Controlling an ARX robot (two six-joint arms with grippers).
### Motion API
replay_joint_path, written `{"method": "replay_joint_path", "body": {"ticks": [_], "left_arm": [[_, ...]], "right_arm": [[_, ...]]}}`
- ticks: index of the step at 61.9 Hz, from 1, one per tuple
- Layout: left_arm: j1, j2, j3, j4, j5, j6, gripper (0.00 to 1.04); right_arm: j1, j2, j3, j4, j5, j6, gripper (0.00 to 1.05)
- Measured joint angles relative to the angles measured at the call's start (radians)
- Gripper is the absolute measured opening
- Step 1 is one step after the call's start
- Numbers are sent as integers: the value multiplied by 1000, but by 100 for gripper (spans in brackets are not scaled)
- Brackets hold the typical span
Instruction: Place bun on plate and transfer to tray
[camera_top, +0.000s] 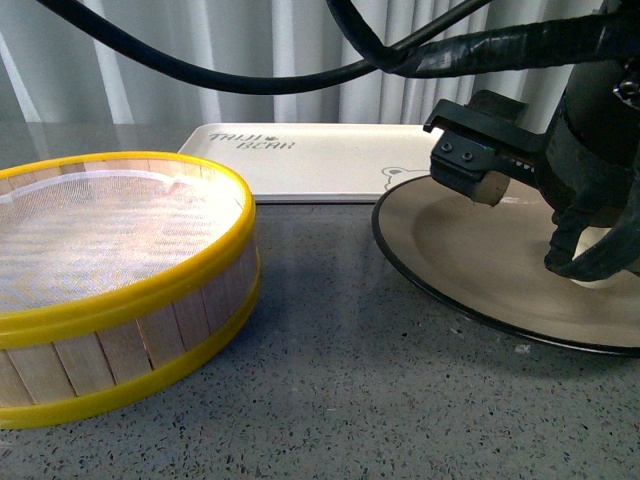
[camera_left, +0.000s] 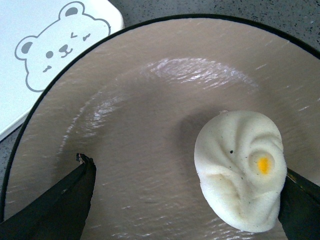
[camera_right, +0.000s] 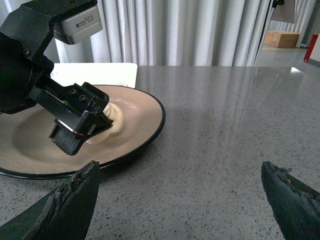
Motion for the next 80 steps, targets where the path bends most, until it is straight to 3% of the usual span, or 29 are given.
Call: {"method": "replay_joint_path", "body": {"ticks": [48, 80], "left_arm": [[31, -19, 6, -63, 40, -45, 98], [80, -133, -10, -41, 127, -133, 98]], "right_arm": [[0, 0, 0, 0, 0, 0, 96], [0, 0, 0, 0, 0, 0, 96]]}}
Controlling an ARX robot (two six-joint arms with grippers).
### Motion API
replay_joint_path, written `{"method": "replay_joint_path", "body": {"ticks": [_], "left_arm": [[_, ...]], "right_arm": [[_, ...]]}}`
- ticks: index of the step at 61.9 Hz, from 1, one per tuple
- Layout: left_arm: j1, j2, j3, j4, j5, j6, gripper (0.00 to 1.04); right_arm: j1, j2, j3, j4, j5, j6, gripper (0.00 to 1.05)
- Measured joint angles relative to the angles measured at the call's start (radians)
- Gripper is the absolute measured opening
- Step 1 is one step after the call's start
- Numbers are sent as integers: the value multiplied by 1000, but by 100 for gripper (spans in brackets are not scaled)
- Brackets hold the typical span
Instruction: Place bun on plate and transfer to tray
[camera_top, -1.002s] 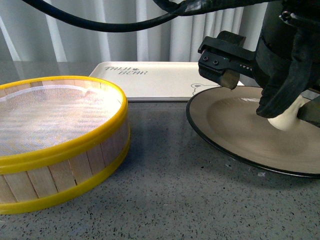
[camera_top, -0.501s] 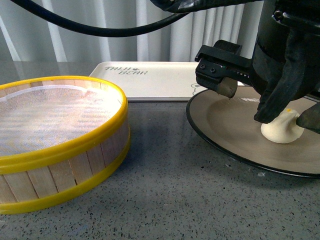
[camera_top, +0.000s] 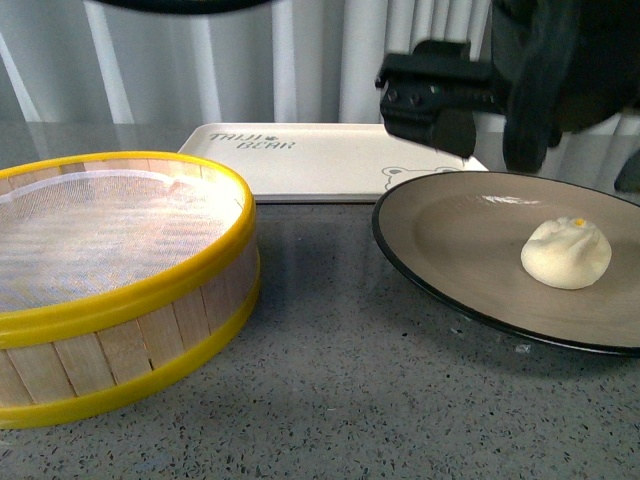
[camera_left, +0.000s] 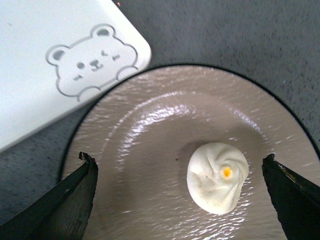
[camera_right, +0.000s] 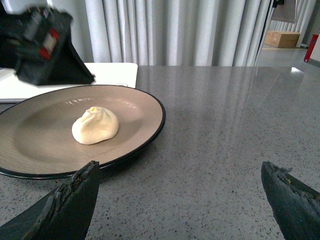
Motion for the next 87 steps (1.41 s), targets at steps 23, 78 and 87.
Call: {"method": "replay_joint_path", "body": {"ticks": [23, 78, 87], "left_arm": [[132, -381, -336, 139, -63, 21, 98], [788, -1384, -1475, 664, 228, 130, 4], [795, -1432, -1510, 652, 229, 130, 4]], "right_arm": [[0, 0, 0, 0, 0, 0, 96], [0, 0, 0, 0, 0, 0, 96], [0, 0, 0, 0, -1, 0, 96]]}}
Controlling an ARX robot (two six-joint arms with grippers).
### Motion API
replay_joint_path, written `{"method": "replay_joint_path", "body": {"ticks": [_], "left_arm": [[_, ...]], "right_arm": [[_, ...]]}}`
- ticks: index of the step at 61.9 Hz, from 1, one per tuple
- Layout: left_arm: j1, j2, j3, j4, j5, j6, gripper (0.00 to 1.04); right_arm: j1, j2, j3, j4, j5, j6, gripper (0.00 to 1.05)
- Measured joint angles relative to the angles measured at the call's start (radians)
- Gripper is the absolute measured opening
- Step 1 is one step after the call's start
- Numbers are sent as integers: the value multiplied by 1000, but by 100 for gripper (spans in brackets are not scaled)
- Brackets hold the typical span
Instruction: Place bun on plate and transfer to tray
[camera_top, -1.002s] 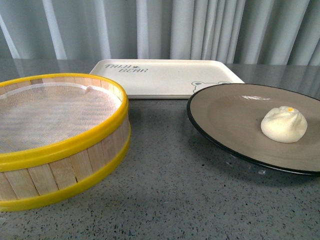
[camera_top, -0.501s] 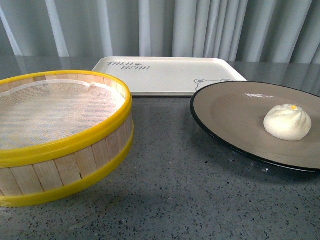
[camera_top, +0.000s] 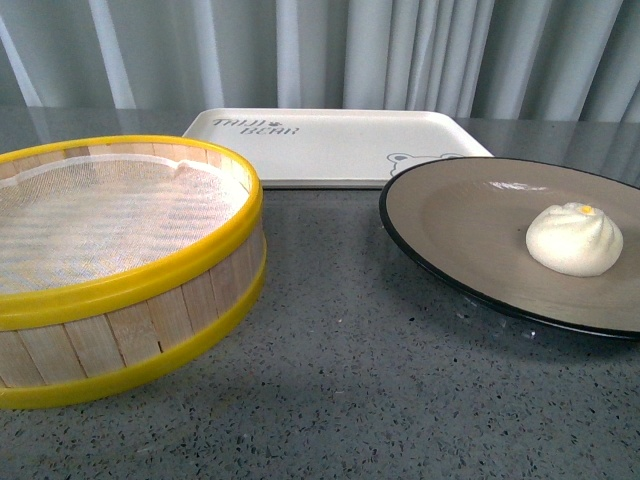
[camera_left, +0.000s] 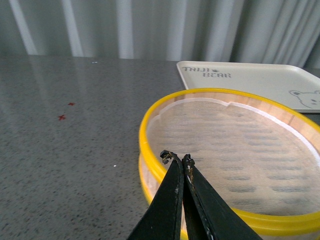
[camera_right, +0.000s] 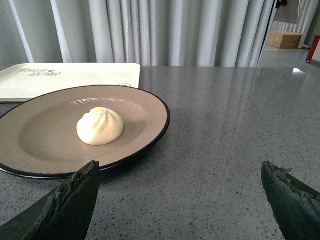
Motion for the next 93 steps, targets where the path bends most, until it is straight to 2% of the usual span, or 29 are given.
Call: {"method": "replay_joint_path", "body": {"ticks": [56, 64, 79, 87, 93], "left_arm": [[0, -265, -88, -147, 3, 2, 4], [0, -404, -88, -317, 4, 2, 4], [0, -440, -88, -328, 4, 2, 4], [0, -440, -88, -328, 4, 2, 34], [0, -440, -88, -328, 4, 2, 50]], "right_arm": [[0, 0, 0, 0, 1, 0, 96], [0, 0, 0, 0, 1, 0, 96], [0, 0, 0, 0, 1, 0, 96], [0, 0, 0, 0, 0, 0, 96], [0, 0, 0, 0, 0, 0, 96]]}}
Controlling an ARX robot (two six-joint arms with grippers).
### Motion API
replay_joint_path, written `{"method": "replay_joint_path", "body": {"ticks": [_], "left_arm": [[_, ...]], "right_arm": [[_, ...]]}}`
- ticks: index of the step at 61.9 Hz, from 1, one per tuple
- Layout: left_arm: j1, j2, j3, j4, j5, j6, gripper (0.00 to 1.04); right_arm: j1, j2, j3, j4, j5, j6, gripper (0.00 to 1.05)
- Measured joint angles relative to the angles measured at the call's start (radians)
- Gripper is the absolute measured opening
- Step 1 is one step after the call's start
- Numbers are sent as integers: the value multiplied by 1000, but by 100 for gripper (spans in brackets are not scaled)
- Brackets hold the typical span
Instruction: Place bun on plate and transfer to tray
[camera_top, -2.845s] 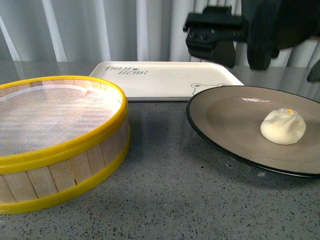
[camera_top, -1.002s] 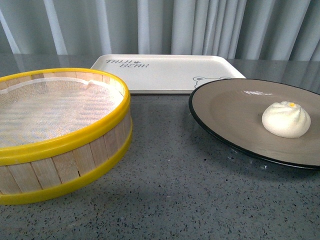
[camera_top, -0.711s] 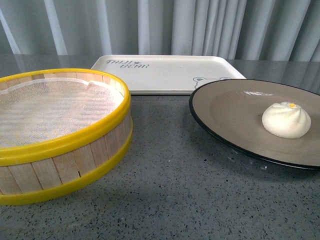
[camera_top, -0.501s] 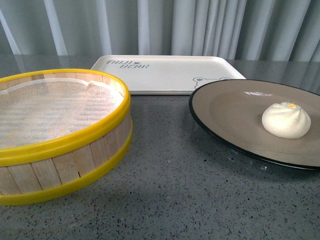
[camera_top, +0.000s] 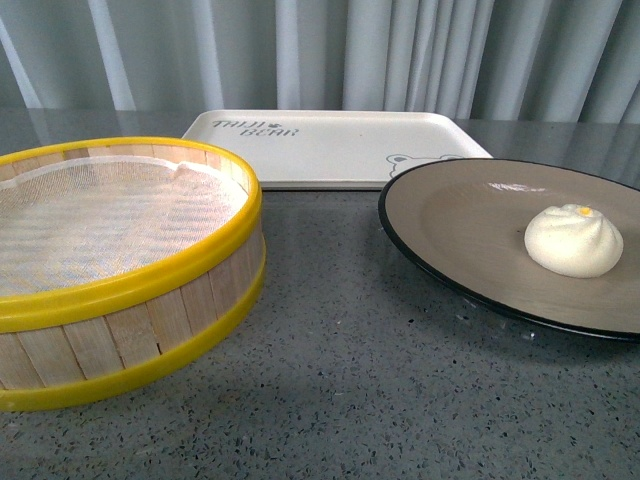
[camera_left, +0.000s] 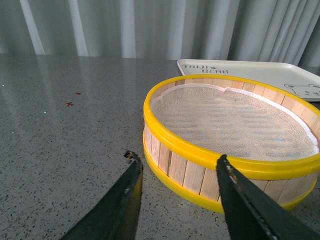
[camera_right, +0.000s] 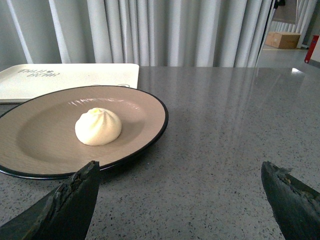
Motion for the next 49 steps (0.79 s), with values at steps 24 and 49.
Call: {"method": "replay_joint_path", "body": {"ticks": [24, 49], "left_arm": [[0, 0, 0, 0, 0, 0, 98], [0, 0, 0, 0, 0, 0, 98]], "right_arm": [[51, 426, 197, 258, 165, -167, 96], [-141, 1009, 503, 61, -322, 718, 96]]}}
